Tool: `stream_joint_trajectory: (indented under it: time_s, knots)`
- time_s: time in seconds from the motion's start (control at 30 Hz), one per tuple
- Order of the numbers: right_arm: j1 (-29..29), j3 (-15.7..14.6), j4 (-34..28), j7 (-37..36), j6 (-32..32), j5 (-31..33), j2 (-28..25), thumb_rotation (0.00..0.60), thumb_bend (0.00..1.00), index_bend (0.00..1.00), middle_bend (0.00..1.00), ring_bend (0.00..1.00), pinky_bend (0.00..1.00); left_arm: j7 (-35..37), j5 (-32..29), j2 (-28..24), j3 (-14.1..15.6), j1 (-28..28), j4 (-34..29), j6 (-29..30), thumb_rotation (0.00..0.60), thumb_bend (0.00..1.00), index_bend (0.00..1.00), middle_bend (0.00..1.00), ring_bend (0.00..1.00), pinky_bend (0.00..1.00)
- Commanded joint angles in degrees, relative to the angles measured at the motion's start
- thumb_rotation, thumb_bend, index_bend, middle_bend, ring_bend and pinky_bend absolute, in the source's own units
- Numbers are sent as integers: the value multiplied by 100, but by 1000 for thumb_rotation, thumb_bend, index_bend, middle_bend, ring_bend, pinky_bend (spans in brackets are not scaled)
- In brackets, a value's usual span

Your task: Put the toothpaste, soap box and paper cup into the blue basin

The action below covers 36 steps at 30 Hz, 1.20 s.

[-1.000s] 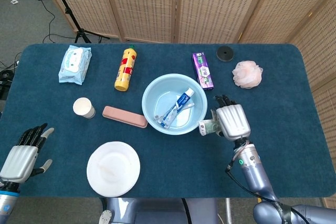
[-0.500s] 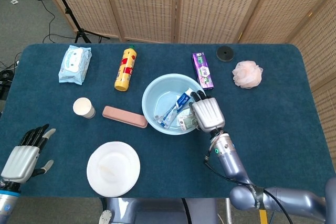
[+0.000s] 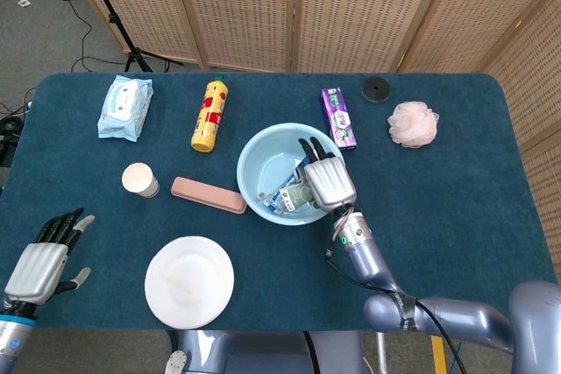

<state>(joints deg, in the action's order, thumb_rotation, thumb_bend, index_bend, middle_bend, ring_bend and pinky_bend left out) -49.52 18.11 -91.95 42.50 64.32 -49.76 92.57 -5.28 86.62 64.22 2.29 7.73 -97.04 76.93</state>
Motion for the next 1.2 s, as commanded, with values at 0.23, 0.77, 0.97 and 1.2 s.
stream_joint_trajectory:
  time_s: [0.23,0.77,0.97,1.2]
  knots:
    - [115,-106,-348,-7,264,-127,-298,600,138,235,0,0,305,-36,35,-4,11,-12,-23,42,600,272,0,0,0,87]
    - [1631,-1296,-2133,-582,1624,-1301,-1705,600,131,235,0,0,304,-258,83,49,36,-41,-75,106,600,272,0,0,1,87]
    - [2417,-1947,-2217,-1435,2062,-2057,-2062,600,131,235,0,0,304,-394,53,110,34,-58,-92,121,600,269,0,0,1,86]
    - [3118,-2406,-1816,-2305,2317,-2530,-2236,600,131,235,0,0,265,-559,-32,207,28,-54,-82,67,600,266,0,0,1,87]
